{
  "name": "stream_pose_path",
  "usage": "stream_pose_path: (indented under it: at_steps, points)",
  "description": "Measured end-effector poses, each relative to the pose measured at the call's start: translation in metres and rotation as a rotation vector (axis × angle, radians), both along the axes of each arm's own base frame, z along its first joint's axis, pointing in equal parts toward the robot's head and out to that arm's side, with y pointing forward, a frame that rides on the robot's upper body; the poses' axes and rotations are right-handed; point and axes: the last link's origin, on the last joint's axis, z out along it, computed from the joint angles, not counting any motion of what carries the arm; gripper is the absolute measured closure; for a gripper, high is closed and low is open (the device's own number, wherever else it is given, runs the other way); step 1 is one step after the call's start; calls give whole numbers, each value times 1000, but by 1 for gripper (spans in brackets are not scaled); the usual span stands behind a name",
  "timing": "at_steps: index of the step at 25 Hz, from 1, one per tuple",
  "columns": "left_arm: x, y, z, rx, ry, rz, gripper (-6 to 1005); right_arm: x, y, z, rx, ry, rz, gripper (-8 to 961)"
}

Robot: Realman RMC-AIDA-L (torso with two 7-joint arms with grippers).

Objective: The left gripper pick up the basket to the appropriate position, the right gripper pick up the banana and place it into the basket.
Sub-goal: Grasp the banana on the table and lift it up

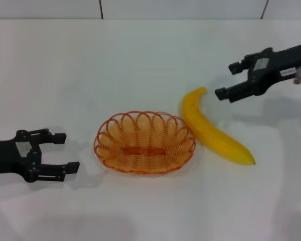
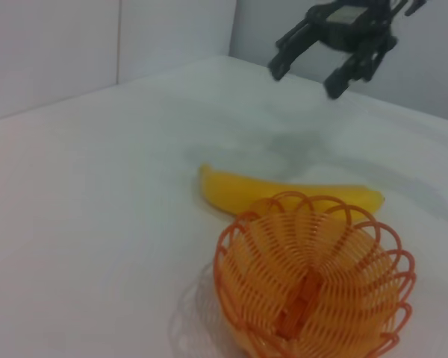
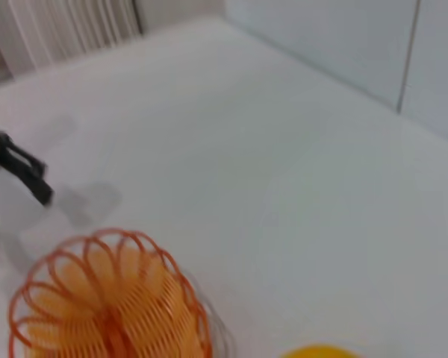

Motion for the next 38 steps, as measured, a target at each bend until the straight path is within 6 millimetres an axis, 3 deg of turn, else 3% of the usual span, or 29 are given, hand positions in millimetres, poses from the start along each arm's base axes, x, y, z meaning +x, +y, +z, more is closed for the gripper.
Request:
stream_pose_path:
  at_steps: [4,11,21,38]
  points:
    - [2,2,0,-2,2,-8,91,-9,2,-14,-53,-73,-50,60]
    - [5,6,-2,-4,2,-25,91,-7,-1,-30,-97,-175,-154,60]
    - [7,8,-7,-11,-9,-42,92,-16,0,-57,-119,-242,-193,61]
    - [14,12,-9,-21,-9,-70,91,-6,4,-78,-160,-269,-298,60]
